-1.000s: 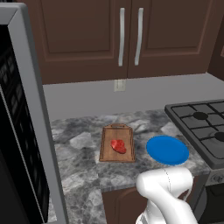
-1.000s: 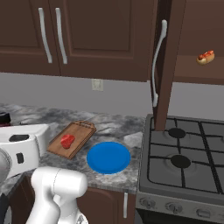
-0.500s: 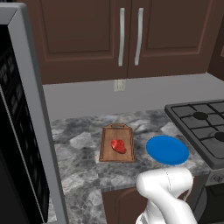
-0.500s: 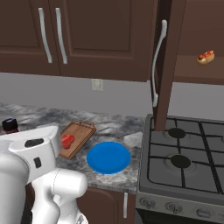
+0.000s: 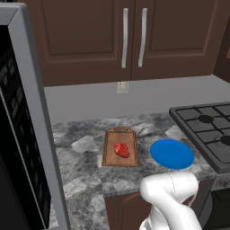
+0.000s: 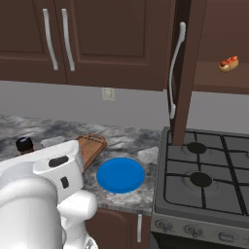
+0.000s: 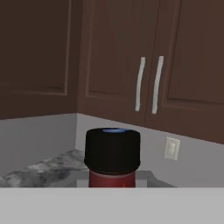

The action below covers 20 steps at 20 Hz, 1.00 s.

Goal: Pick the steak from the plate and place it on the cutting board. Then pick the condiment bottle from the cabinet and place it next to the cutting board.

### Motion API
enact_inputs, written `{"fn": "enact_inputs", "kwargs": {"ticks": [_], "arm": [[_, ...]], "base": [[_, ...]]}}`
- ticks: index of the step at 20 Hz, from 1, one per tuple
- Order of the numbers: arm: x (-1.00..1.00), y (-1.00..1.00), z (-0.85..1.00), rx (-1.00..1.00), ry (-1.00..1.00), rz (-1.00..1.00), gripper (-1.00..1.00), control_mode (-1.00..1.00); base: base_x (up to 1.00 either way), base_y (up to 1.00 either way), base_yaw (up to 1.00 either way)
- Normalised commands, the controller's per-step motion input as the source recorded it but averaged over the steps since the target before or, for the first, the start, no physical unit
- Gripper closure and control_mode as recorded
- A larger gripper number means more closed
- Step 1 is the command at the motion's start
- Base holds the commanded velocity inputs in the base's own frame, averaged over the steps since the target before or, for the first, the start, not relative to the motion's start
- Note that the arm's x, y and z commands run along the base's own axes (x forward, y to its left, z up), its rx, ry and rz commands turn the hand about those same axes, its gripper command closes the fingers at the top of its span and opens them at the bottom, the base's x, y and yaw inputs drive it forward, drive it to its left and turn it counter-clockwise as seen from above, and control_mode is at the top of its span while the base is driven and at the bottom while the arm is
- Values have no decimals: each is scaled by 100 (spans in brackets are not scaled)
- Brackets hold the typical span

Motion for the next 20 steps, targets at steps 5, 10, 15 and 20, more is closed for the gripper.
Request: {"fn": "enact_inputs", "kwargs": {"ticks": [5, 10, 15, 20], "arm": [[22, -9, -45, 0, -14, 2, 100, -100], [19, -6, -48, 0, -13, 0, 100, -100], [16, 0, -44, 0, -10, 0, 100, -100], [13, 0, -41, 0, -10, 0, 100, -100]], "base": [[0, 0, 0], [0, 0, 0], [0, 0, 0], [0, 0, 0]]}}
